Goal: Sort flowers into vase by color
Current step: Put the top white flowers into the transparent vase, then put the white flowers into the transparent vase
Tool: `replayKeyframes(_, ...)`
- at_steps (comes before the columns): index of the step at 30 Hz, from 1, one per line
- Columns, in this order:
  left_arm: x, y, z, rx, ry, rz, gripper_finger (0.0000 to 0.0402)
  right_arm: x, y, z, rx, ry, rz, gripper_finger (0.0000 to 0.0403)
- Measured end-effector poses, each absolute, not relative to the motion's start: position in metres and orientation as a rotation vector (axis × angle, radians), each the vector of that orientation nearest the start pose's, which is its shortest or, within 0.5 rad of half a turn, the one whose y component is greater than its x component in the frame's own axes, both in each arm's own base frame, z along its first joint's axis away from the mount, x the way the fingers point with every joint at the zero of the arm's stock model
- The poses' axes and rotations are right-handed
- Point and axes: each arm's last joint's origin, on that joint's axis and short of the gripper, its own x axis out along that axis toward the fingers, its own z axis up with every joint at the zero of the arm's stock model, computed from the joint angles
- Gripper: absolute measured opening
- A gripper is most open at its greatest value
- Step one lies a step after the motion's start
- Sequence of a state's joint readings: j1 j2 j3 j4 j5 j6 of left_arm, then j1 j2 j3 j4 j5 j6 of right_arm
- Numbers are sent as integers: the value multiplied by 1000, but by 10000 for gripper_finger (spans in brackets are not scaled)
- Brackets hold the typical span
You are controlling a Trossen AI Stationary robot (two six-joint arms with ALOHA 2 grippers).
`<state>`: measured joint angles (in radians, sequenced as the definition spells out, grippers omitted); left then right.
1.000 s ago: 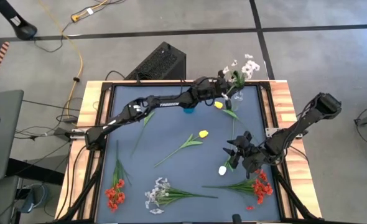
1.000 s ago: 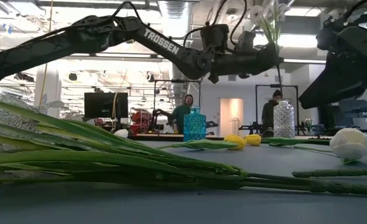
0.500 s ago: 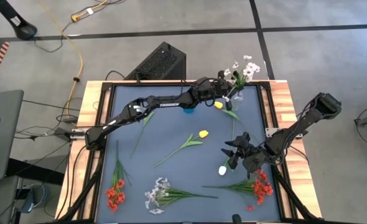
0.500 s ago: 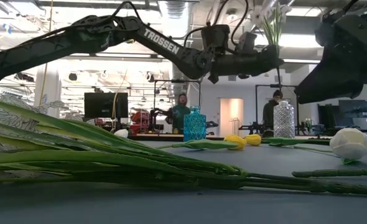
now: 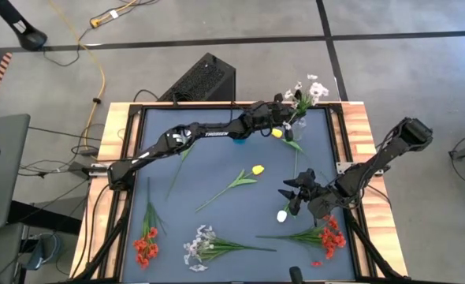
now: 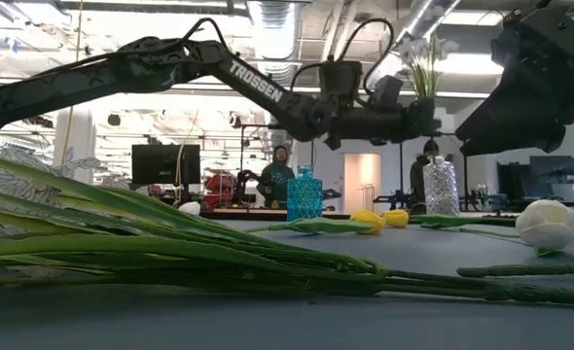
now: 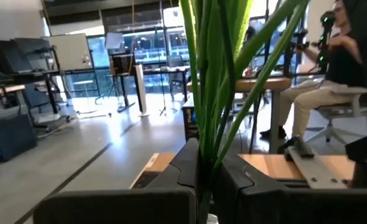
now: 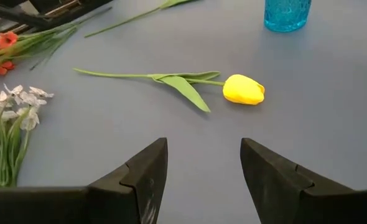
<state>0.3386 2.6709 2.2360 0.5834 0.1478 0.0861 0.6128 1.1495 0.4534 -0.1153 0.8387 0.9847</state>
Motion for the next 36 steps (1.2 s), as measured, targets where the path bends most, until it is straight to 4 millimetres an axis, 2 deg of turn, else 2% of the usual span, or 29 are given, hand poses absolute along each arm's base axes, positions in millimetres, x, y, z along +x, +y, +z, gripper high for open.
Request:
replayKeyframes(4, 566, 194, 188, 123, -130, 193, 26, 176, 95, 170, 397, 434, -473, 227)
replayKeyframes(11, 566, 195, 185, 109, -80, 181, 109, 176, 95, 170, 394, 435, -473, 227)
replayKeyframes(16, 566, 205, 197, 44, 85, 115, 154, 176, 95, 170, 392, 436, -472, 227)
replayKeyframes(20, 558, 210, 206, 22, 160, 75, 170, 175, 95, 171, 389, 438, -471, 227)
replayKeyframes(28, 533, 210, 245, 18, 358, 8, 174, 175, 96, 170, 408, 470, -435, 227)
replayKeyframes(36, 482, 179, 285, 40, 752, -114, 174, 179, 99, 177, 400, 481, -394, 227)
